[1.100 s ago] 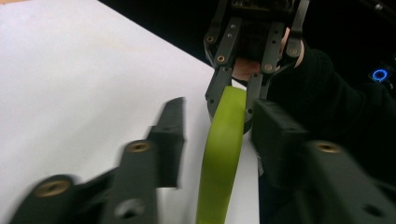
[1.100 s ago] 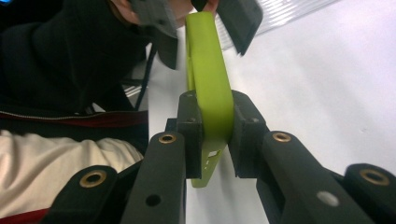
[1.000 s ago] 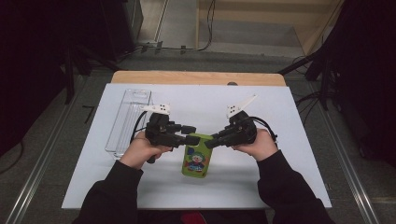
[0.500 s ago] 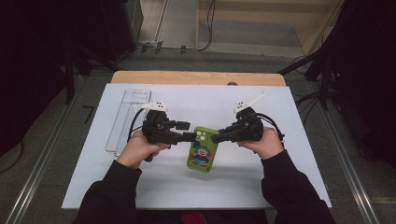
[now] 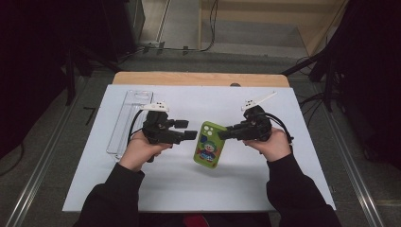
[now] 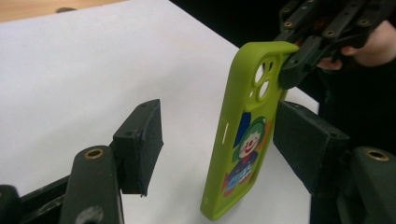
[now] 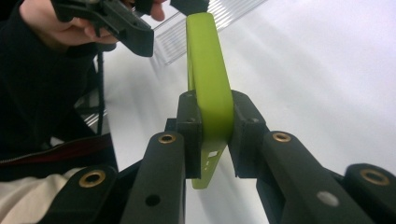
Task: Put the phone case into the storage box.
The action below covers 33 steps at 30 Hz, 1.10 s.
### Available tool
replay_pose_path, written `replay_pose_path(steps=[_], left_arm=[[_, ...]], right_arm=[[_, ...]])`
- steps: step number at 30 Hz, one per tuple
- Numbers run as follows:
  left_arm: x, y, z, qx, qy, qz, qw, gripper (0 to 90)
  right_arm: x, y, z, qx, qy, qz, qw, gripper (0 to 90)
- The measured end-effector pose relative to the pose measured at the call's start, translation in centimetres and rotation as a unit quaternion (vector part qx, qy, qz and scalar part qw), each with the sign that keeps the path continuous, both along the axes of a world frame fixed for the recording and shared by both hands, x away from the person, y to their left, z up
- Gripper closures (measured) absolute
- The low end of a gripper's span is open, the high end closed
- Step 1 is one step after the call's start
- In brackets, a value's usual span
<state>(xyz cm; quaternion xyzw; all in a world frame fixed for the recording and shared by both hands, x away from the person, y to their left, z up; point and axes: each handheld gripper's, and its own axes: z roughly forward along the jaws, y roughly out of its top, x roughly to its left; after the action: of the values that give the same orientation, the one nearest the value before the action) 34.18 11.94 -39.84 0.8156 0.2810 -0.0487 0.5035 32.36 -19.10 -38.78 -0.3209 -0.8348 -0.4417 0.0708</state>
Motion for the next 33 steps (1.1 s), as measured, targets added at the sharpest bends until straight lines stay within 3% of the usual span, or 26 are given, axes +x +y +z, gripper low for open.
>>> replay_pose_path(steps=[4, 11, 19, 33], left_arm=[[0.0, -0.1, 0.0, 0.001, -0.003, 0.004, 1.0000, 31.4], [-0.1, -0.3, -0.1, 0.012, -0.007, 0.009, 0.9999, 31.0], [-0.2, -0.8, -0.4, 0.025, -0.019, 0.018, 0.9993, 29.1], [-0.3, -1.4, -1.1, 0.037, -0.033, 0.027, 0.9984, 26.0]], right_arm=[[0.0, 0.0, 0.1, -0.005, 0.001, -0.019, 0.9998, 74.7], [0.3, 0.1, -0.2, -0.007, 0.022, -0.048, 0.9986, 74.7], [0.5, 0.6, -0.7, -0.025, 0.028, -0.090, 0.9952, 74.6], [1.3, 1.5, -1.1, -0.032, 0.033, -0.114, 0.9924, 74.6]])
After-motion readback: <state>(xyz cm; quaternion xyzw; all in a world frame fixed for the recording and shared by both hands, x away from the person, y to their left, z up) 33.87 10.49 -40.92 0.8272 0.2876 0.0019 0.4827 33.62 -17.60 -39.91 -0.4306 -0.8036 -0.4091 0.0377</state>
